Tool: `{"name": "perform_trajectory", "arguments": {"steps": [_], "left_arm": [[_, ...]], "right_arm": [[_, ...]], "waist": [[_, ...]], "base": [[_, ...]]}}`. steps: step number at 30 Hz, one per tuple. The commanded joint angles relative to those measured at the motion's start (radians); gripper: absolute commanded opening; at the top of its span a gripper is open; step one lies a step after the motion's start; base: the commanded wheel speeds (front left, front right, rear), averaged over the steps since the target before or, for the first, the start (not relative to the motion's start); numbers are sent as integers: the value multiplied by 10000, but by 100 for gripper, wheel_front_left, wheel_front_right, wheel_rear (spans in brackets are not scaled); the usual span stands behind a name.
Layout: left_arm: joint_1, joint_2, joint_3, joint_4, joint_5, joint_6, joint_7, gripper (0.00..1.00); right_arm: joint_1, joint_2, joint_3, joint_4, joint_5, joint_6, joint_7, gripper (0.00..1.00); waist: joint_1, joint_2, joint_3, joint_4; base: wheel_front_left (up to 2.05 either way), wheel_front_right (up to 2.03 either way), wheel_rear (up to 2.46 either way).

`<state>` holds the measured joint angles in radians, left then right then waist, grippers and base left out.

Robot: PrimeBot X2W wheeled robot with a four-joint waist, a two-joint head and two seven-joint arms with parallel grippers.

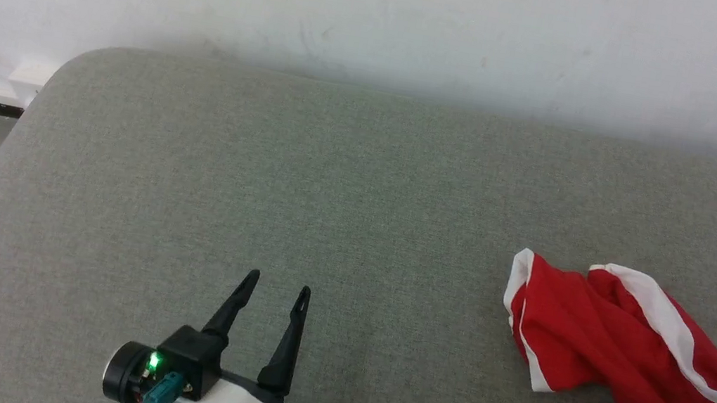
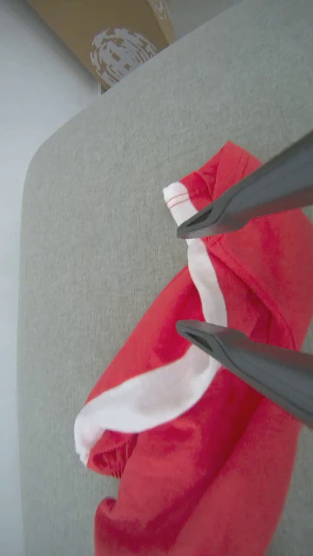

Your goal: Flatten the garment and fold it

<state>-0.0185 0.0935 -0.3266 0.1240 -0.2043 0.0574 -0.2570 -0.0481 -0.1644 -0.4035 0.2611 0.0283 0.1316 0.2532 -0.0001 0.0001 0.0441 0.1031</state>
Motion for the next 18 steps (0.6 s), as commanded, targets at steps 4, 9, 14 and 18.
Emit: {"name": "perform_trajectory", "arguments": {"steps": [4, 9, 14, 18], "left_arm": [[-173, -117, -35, 130, 188, -149, -47, 100], [-237, -213, -118, 217, 221, -226, -47, 100], [-331, -286, -246, 353, 244, -311, -47, 100], [-380, -331, -293, 439, 229, -326, -47, 100]], "right_arm": [[-241, 278, 1227, -482, 484, -9, -892, 100], [-20, -23, 3475, -1601, 1258, -9, -936, 100], [-92, -854, 5682, -2277, 2156, -9, 560, 100], [-547, -1221, 6043, -1812, 1953, -9, 1559, 100]], "waist": [[1, -1, -6, -173], [1, -1, 37, -197], [1, -1, 142, 53], [1, -1, 258, 402]], "base": [[0, 0, 0], [0, 0, 0], [0, 0, 0], [0, 0, 0]]}}
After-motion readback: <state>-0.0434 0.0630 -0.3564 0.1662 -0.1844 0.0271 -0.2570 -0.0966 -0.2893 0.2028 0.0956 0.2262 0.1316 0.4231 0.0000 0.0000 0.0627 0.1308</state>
